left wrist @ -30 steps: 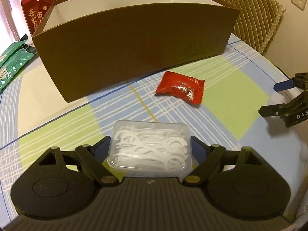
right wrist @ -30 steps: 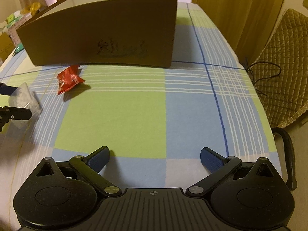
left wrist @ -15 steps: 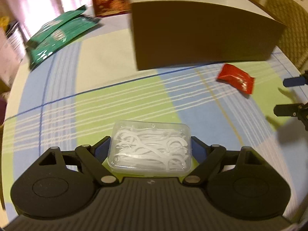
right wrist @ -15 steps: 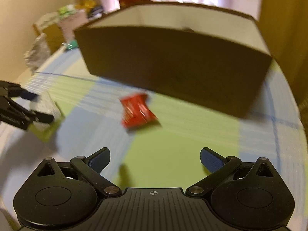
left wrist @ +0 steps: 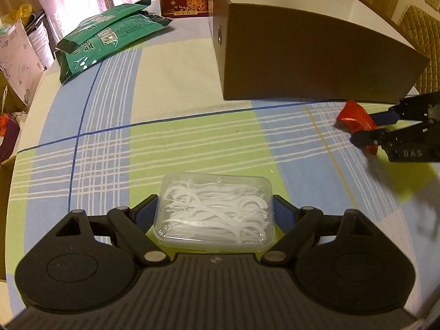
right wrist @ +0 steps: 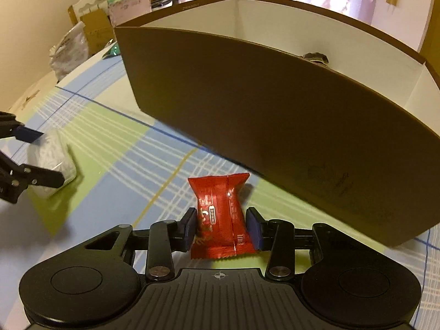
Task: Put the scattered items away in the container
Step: 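Grasp the red packet with the right tool while the left tool holds the floss box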
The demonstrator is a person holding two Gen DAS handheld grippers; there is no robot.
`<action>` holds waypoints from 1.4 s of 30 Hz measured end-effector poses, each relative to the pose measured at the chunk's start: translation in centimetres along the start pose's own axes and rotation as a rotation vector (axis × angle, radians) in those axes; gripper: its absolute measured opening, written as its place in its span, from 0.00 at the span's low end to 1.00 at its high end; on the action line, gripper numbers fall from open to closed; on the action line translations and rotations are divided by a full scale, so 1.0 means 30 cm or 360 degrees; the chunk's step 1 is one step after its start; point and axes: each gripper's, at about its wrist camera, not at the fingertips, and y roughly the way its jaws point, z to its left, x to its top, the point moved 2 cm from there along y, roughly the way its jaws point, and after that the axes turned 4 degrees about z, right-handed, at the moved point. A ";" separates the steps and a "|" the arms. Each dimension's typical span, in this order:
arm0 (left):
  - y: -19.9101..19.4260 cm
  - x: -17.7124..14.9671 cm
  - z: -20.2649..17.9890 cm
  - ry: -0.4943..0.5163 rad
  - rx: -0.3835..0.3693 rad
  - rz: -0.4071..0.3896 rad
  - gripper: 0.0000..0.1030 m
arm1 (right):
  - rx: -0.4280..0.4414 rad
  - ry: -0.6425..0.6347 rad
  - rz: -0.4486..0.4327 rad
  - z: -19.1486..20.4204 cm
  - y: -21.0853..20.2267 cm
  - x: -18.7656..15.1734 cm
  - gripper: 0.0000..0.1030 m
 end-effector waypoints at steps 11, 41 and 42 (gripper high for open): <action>0.010 -0.025 -0.112 0.0092 -0.0099 0.0029 0.81 | -0.0122 0.0268 0.0118 -0.083 -0.179 -0.207 0.38; -0.052 -0.117 -0.267 0.0273 -0.0217 0.0056 0.81 | -0.0050 0.0331 0.0137 -0.014 -0.270 -0.315 0.37; -0.062 -0.117 -0.269 0.0275 -0.0230 0.0051 0.81 | -0.0028 0.0346 0.0132 -0.013 -0.281 -0.313 0.37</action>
